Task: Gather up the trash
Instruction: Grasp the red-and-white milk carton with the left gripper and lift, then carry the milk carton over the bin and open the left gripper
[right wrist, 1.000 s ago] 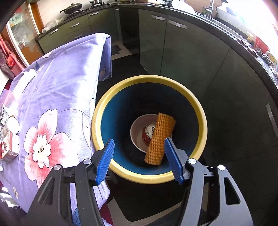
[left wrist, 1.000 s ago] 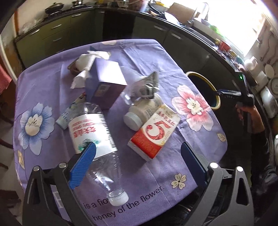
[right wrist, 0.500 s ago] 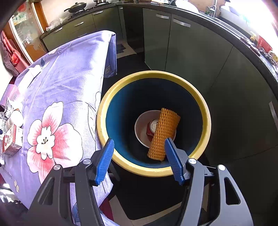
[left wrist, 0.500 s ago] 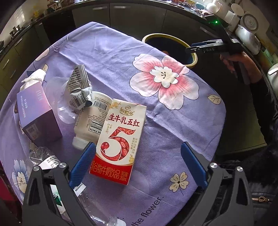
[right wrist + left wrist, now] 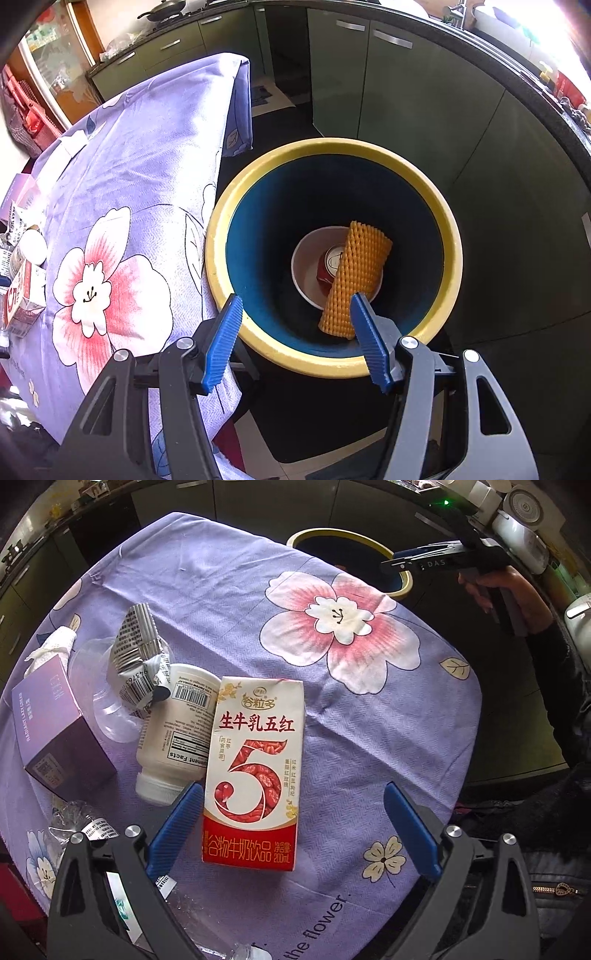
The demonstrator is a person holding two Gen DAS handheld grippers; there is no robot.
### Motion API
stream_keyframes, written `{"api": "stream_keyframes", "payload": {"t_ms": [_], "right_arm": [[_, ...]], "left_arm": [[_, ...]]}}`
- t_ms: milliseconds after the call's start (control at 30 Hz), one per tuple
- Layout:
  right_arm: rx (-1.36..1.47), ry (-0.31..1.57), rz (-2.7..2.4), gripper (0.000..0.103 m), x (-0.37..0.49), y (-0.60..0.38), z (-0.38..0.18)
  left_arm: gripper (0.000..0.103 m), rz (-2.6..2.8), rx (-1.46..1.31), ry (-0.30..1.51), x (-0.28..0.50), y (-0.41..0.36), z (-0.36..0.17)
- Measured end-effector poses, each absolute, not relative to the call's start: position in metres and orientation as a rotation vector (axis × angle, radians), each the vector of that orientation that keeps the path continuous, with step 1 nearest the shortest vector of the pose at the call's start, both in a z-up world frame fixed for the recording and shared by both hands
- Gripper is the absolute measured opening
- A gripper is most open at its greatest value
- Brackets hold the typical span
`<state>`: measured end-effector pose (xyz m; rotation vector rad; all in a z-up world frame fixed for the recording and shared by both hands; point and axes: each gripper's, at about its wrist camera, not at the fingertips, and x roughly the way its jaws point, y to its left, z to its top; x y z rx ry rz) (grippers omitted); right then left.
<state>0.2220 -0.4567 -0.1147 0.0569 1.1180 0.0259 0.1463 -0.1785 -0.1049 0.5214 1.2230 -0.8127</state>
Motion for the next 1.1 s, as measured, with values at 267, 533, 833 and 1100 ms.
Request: {"api": "stream_keyframes", "payload": {"t_ms": [267,533,833,1100], "right_arm": [[0.053,1.125,0.036,0.061,0.223,-0.453,-0.119],[0.064,1.133,0.038,0.061,0.223,-0.455,-0.124],[0.082,1.123,0.038,0.061,0.218,-0.46,-0.124],[0.117,1.09,0.005,0.061,0.205,-0.479,-0.117]], "left_arm": [[0.08,-0.755,0.52,1.268,0.161,-0.183,-0.122],[0.057,-0.747,0.508,1.312,0.166,-0.185,-0.131],[0.05,-0.736,0.511,1.296,0.165,-0.193,-0.123],[0.051,-0.814,0.529,1.24,0.148,-0.212,-0.085]]}}
